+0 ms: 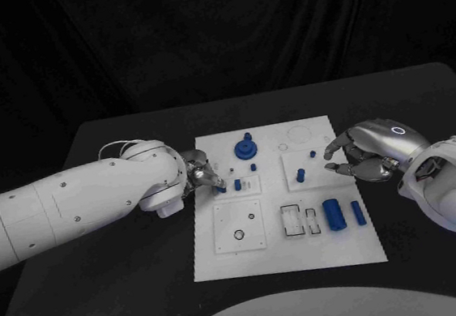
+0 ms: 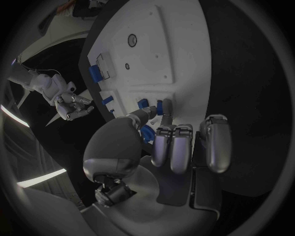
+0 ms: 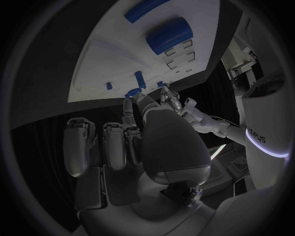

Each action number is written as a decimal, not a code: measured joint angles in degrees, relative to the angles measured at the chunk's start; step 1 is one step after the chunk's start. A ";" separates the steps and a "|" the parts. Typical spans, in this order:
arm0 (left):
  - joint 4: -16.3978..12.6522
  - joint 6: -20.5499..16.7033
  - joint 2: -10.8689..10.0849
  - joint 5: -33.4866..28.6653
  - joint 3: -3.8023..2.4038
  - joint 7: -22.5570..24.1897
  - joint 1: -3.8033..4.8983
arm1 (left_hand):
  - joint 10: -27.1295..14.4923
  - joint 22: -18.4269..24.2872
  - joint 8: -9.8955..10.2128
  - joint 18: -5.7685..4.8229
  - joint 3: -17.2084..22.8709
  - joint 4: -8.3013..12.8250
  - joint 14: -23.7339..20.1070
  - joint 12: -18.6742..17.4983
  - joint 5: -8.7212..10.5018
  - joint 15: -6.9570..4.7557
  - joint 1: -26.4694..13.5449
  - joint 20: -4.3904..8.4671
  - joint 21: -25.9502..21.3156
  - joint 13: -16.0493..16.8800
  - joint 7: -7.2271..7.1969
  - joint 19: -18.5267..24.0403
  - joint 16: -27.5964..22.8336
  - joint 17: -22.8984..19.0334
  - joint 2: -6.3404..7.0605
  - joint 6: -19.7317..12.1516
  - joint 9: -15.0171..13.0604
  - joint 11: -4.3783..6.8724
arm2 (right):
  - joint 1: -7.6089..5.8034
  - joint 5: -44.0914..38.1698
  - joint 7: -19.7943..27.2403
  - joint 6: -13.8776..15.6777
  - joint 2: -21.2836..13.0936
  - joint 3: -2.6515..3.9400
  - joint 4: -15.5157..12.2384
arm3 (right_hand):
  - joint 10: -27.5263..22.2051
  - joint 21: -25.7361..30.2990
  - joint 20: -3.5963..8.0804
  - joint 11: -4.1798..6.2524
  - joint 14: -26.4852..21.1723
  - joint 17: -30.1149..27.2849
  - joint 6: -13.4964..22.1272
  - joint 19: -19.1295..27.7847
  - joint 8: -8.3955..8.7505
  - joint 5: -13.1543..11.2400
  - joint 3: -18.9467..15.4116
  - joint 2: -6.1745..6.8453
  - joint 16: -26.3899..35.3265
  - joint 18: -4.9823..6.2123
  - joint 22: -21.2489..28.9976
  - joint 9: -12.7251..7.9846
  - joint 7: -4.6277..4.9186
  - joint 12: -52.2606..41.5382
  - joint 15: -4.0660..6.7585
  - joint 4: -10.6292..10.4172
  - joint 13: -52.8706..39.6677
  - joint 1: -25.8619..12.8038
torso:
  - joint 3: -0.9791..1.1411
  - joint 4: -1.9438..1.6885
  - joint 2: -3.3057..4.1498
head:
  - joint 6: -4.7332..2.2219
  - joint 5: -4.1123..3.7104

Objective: Assemble the parts on the task board

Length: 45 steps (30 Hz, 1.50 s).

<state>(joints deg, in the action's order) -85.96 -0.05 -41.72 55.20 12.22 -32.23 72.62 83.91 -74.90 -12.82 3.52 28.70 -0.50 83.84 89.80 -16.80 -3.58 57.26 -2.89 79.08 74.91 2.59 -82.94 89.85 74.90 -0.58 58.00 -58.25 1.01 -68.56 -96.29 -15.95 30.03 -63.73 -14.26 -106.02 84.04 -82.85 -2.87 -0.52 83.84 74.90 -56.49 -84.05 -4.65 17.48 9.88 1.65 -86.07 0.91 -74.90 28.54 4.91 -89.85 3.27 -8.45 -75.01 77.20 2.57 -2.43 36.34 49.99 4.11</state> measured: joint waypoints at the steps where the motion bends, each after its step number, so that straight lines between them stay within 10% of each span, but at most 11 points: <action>1: 0.08 0.07 0.00 0.00 0.00 -0.04 0.00 | 0.00 0.00 0.34 -0.01 -1.14 -1.14 0.00 0.00 2.45 0.00 -0.56 0.00 0.00 0.00 0.05 0.00 0.00 0.00 -0.29 -0.27 0.15 0.00 | 0.01 0.00 0.00 0.00 0.01 0.00 0.00 | 0.00 0.00 0.00 0.00 0.00 0.00 0.00 0.00 0.00 0.00 0.00 0.00 0.00 0.00 0.00 0.00 0.00 0.00 0.00 0.00 0.00 0.00 | 0.00 0.00 0.00 | 0.00 0.00; 4: 0.25 0.33 0.02 0.02 0.08 -0.13 -0.01 | 0.00 0.00 1.30 0.00 -4.95 -4.47 0.00 0.00 6.95 0.00 -3.35 -0.28 -0.27 0.00 0.33 0.28 0.00 0.00 0.42 -0.24 1.31 0.00 | 0.02 0.00 -0.01 -0.02 0.02 0.00 0.01 | 0.00 0.00 0.00 0.00 0.00 0.00 0.00 0.00 0.00 0.00 0.00 0.00 0.00 0.00 0.00 0.00 0.00 0.00 0.00 0.00 0.00 0.00 | 0.00 0.01 0.01 | 0.00 0.00; 11: 0.48 0.82 0.22 0.03 0.03 -0.14 -0.04 | 0.14 0.00 2.52 0.00 -12.37 -10.30 0.02 0.00 10.77 0.43 -7.08 -0.50 -0.58 0.00 0.94 0.50 0.00 0.00 0.85 -0.48 2.13 -0.55 | 0.08 0.00 -0.03 -0.07 -0.02 0.00 0.01 | 0.00 0.00 0.00 0.00 0.00 0.00 0.00 0.00 0.27 0.00 0.00 0.00 0.00 0.00 -0.05 0.00 0.00 0.00 0.00 0.00 0.00 0.00 | 0.00 0.01 0.04 | 0.00 0.00; 34: 0.38 0.60 -0.72 0.01 0.12 0.85 -0.10 | 0.14 0.00 -4.14 -0.01 -18.78 -14.52 0.02 0.00 10.30 0.42 -5.81 -0.50 -0.58 0.00 0.29 0.50 0.00 0.00 -0.93 -1.51 -6.53 -0.55 | 0.14 0.00 -0.10 -0.25 -0.05 0.00 0.04 | 0.00 0.00 0.00 0.00 0.00 0.00 0.00 0.00 0.27 0.26 0.16 0.00 0.00 0.00 -0.03 -0.04 0.00 0.00 0.00 0.16 0.00 0.00 | -0.06 0.09 0.05 | 0.00 0.29; 37: -0.57 -1.40 -2.23 0.07 0.15 2.81 -0.05 | 0.14 0.00 -5.97 0.00 -23.51 -15.90 0.02 0.00 12.88 0.43 -5.97 -0.50 -0.51 0.00 0.07 0.50 0.00 0.00 0.38 -1.73 -8.62 -0.55 | 0.14 0.00 -0.10 -0.25 -0.28 0.00 0.04 | 0.00 0.00 0.00 0.00 0.00 0.00 0.00 0.00 0.27 0.26 0.16 0.00 0.00 0.00 -0.03 -0.04 0.00 0.00 0.00 0.16 0.00 0.00 | -0.07 0.10 0.06 | 0.00 0.31; 45: -1.76 -10.39 -5.41 1.47 0.11 14.32 4.29 | -0.01 0.00 -6.49 0.00 -28.44 -15.82 0.01 0.00 13.83 0.42 -3.20 -0.05 -0.48 0.00 0.20 0.50 0.00 0.00 2.98 -2.95 -9.83 -0.40 | 0.14 0.00 -0.09 -0.05 -1.03 0.02 0.02 | 0.00 0.00 0.00 0.00 0.00 0.00 0.00 0.00 0.27 0.28 0.16 0.00 0.21 0.00 -0.02 -0.04 0.00 0.00 0.00 0.16 0.00 0.00 | -0.16 0.10 0.23 | 0.00 1.14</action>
<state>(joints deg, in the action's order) -87.71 -10.44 -47.12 56.68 12.33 -17.90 76.91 83.90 -74.90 -19.30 3.52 0.26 -16.32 83.85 89.80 -2.98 -3.15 54.06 -2.94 78.60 74.91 2.78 -82.45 89.85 74.90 2.40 55.05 -68.08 0.62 -68.43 -96.29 -16.04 29.99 -64.76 -14.24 -106.01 84.04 -82.86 -2.87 -0.52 83.84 74.90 -56.49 -84.05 -4.38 17.77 10.04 1.65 -85.86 0.90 -74.93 28.49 4.91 -89.85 3.27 -8.30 -75.01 77.20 2.40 -2.33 36.57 49.99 5.25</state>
